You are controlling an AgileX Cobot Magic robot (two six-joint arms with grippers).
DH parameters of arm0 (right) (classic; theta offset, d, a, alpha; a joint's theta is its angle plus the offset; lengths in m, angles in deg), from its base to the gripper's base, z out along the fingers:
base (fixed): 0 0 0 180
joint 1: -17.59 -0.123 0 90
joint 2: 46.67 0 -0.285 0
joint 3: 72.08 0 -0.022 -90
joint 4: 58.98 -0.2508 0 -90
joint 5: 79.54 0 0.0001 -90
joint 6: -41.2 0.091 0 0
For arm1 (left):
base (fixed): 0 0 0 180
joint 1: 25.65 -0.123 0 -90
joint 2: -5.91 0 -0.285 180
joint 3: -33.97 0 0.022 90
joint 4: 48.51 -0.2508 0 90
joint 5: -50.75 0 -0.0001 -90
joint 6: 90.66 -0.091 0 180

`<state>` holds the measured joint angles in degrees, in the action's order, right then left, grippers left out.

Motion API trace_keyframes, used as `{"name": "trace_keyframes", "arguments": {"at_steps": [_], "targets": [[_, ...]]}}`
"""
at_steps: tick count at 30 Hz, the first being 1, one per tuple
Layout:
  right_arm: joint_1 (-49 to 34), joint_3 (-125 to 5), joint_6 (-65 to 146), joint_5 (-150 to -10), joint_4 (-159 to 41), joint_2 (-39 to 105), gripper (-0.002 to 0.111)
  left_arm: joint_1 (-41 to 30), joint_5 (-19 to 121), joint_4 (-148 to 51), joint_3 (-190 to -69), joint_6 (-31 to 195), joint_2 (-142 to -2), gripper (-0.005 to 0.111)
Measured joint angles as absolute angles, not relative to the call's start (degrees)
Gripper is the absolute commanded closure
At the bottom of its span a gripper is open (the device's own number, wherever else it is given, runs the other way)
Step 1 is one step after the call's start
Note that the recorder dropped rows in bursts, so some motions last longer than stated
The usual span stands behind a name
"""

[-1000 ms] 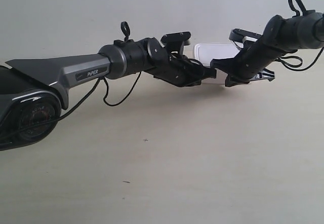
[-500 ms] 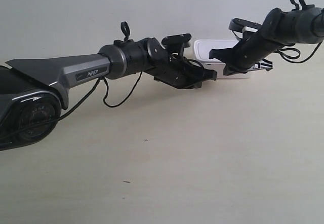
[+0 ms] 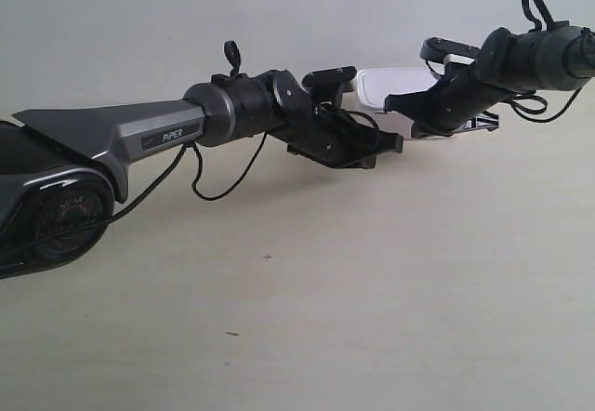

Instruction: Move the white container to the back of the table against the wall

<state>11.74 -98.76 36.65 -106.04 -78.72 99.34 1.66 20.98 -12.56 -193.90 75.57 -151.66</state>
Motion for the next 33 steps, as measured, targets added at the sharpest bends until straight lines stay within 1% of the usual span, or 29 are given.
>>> {"name": "trace_keyframes", "arguments": {"at_steps": [16,33], "targets": [[11.7,-98.9,36.6,-98.3,-78.7,99.4,0.108,1.6,21.0,-10.7,-193.9,74.6,-151.7,0.107],[11.7,-98.9,36.6,-94.7,-77.4,100.8,0.108,1.6,20.9,-9.3,-193.9,73.3,-151.7,0.107]]}}
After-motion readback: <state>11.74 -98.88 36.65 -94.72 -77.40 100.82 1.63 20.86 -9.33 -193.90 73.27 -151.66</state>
